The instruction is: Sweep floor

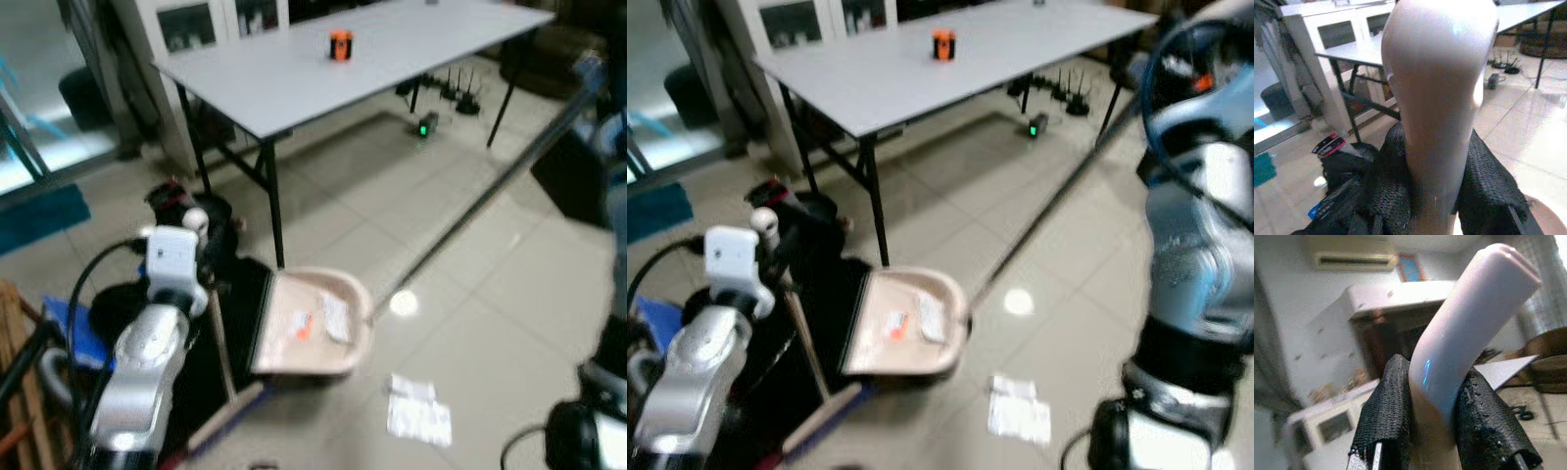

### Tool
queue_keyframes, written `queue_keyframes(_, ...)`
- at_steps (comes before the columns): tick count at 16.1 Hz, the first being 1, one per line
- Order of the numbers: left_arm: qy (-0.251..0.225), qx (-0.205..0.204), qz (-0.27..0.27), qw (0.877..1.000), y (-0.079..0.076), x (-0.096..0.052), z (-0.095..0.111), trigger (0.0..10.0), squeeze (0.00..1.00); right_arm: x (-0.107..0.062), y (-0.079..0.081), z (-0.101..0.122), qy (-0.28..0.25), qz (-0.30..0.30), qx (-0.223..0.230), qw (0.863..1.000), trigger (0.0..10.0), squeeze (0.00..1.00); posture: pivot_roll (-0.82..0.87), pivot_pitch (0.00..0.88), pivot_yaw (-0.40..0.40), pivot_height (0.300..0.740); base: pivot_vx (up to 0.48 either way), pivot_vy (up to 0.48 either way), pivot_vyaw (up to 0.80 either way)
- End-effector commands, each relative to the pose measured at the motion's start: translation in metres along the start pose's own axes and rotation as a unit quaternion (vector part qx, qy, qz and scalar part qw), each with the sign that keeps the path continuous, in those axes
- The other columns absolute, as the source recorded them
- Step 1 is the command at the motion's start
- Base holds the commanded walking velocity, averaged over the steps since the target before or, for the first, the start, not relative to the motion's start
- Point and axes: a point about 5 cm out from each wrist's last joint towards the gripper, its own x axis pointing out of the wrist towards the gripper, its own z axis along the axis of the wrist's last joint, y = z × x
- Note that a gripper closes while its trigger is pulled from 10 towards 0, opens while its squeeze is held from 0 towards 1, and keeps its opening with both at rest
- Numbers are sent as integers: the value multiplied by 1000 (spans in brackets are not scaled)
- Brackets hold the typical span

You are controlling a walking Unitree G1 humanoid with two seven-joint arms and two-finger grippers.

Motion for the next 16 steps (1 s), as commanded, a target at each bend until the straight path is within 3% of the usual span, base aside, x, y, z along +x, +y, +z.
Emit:
queue_keyframes(1,-11,8,-1,1000,0,3,7,10000,0,2,-1,13,-31,0,-3,1000,10000,0,39,0,40,740,277,0,0)
queue_keyframes(11,12,-6,21,1000,3,-10,-5,10000,0,8,-4,0,-51,-11,-73,996,10000,0,58,0,19,740,0,0,0)
queue_keyframes(16,16,-1,28,999,5,-11,-5,10000,0,17,11,-22,-68,26,-114,991,10000,0,76,0,20,740,0,0,0)
